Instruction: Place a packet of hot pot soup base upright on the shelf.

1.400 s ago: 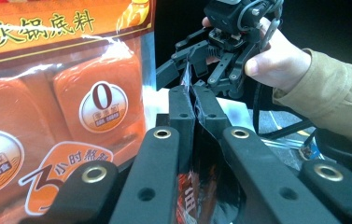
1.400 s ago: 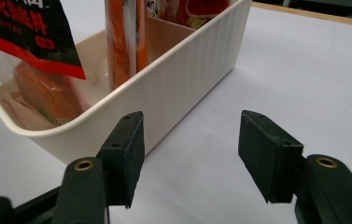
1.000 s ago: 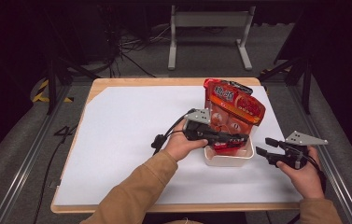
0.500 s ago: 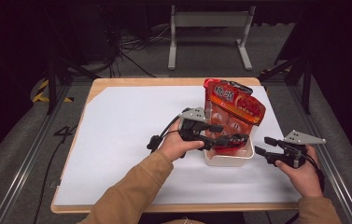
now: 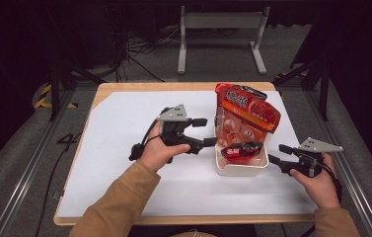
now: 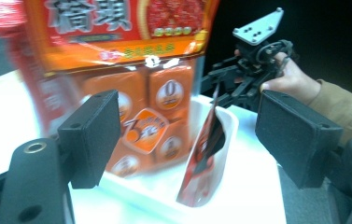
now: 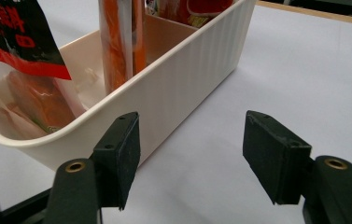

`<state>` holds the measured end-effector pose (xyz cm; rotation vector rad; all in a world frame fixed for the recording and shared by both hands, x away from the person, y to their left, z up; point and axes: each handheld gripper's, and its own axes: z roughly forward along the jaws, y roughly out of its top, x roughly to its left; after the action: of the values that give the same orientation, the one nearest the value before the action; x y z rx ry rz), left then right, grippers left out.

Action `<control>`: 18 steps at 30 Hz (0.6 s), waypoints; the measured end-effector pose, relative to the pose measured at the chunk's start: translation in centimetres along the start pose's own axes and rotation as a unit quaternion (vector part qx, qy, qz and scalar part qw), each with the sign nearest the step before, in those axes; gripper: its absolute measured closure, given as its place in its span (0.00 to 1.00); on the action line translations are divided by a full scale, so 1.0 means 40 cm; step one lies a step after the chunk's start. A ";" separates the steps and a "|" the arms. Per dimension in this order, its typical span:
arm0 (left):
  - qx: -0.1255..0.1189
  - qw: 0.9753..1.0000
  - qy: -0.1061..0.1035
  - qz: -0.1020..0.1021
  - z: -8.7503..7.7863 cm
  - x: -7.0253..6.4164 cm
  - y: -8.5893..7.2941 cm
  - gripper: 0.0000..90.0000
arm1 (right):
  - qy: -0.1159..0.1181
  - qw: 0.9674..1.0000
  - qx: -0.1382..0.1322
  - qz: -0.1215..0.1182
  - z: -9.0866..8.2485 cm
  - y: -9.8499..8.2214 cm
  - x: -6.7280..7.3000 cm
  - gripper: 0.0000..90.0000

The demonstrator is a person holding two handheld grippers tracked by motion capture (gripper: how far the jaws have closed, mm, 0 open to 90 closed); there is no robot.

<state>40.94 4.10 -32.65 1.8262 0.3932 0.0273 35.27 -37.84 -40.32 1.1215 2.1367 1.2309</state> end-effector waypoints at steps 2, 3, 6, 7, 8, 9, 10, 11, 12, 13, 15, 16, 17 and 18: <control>0.003 1.000 0.008 0.002 -0.012 0.002 -0.004 0.24 | 0.000 1.000 0.001 0.000 0.001 0.000 0.000 0.40; 0.004 1.000 0.014 0.004 -0.024 0.004 -0.010 0.24 | 0.000 1.000 0.001 0.000 0.001 0.000 0.000 0.40; 0.005 0.999 0.037 -0.001 -0.078 0.013 -0.035 0.23 | -0.002 1.000 -0.002 0.004 0.000 -0.001 -0.001 0.39; 0.005 0.999 0.037 -0.001 -0.078 0.013 -0.035 0.23 | -0.002 1.000 -0.002 0.004 -0.001 -0.001 -0.001 0.39; 0.005 0.999 0.043 -0.003 -0.095 0.015 -0.044 0.23 | -0.002 1.000 -0.002 0.004 -0.001 -0.001 -0.001 0.39; 0.006 0.999 0.048 -0.005 -0.109 0.017 -0.052 0.23 | -0.002 1.000 -0.003 0.005 -0.001 -0.001 -0.001 0.38; 0.007 0.998 0.054 -0.006 -0.123 0.018 -0.060 0.23 | -0.002 1.000 -0.003 0.004 -0.001 -0.002 -0.001 0.38; 0.007 0.998 0.058 -0.008 -0.134 0.019 -0.067 0.23 | -0.003 1.000 -0.002 0.004 0.000 -0.002 -0.001 0.38; 0.009 0.998 0.064 -0.004 -0.149 0.020 -0.075 0.22 | -0.003 1.000 -0.002 0.004 0.000 -0.002 -0.002 0.38; 0.013 0.997 0.072 -0.003 -0.165 0.021 -0.084 0.22 | -0.004 1.000 -0.002 0.005 0.000 -0.003 -0.002 0.38; 0.015 0.996 0.092 -0.009 -0.204 0.021 -0.111 0.22 | -0.006 1.000 -0.002 0.004 0.001 -0.004 -0.003 0.37; 0.019 0.995 0.099 -0.007 -0.222 0.023 -0.123 0.22 | -0.006 1.000 -0.002 0.005 0.001 -0.005 -0.004 0.37; 0.020 0.994 0.105 -0.009 -0.237 0.023 -0.136 0.22 | -0.007 1.000 -0.002 0.006 0.002 -0.006 -0.004 0.36; 0.022 0.993 0.112 -0.014 -0.252 0.022 -0.150 0.21 | -0.008 1.000 -0.003 0.006 0.002 -0.007 -0.004 0.36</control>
<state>38.06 15.13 -35.50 1.8659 0.5802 0.2067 35.31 -38.01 -40.63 1.1388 2.1166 1.2288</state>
